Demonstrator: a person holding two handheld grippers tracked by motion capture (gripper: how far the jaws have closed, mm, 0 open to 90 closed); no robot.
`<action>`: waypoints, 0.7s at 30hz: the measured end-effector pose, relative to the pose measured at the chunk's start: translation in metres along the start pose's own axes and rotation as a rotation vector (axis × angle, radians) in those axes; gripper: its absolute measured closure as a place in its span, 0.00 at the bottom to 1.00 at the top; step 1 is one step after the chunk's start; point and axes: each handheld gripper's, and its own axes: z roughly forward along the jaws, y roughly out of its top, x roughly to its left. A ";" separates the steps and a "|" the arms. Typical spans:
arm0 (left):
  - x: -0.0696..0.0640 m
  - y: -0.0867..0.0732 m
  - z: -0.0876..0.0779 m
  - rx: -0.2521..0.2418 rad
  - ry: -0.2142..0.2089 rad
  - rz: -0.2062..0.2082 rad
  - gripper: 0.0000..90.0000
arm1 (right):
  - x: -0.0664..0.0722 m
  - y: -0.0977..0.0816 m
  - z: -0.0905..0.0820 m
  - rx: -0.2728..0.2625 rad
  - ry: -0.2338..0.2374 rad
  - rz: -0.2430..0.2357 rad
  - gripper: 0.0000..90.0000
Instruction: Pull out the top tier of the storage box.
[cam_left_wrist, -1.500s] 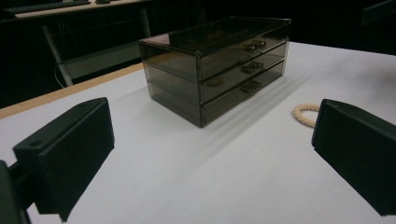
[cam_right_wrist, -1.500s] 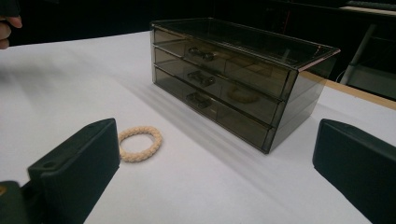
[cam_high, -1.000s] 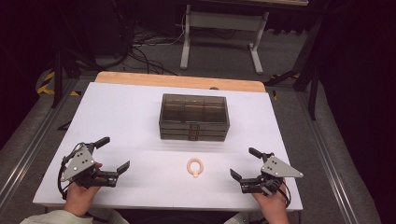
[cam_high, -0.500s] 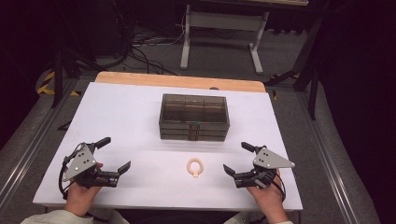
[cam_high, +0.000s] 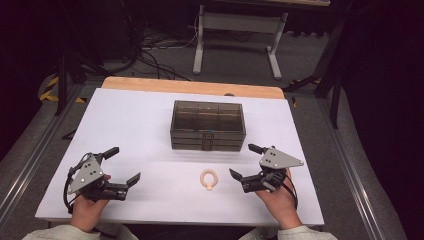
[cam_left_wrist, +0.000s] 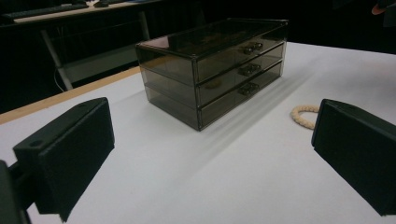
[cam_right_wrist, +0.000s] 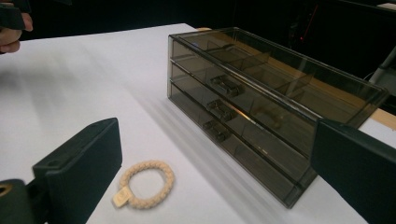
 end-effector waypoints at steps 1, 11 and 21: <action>0.000 0.000 0.000 0.000 -0.003 -0.005 0.00 | 0.000 0.002 0.002 0.002 0.002 -0.004 0.03; 0.001 -0.001 0.000 -0.009 -0.001 -0.015 0.00 | 0.004 0.018 0.030 0.001 0.046 -0.038 0.03; 0.001 -0.001 0.000 -0.006 0.000 -0.006 0.00 | 0.006 0.029 0.044 0.006 0.066 -0.072 0.03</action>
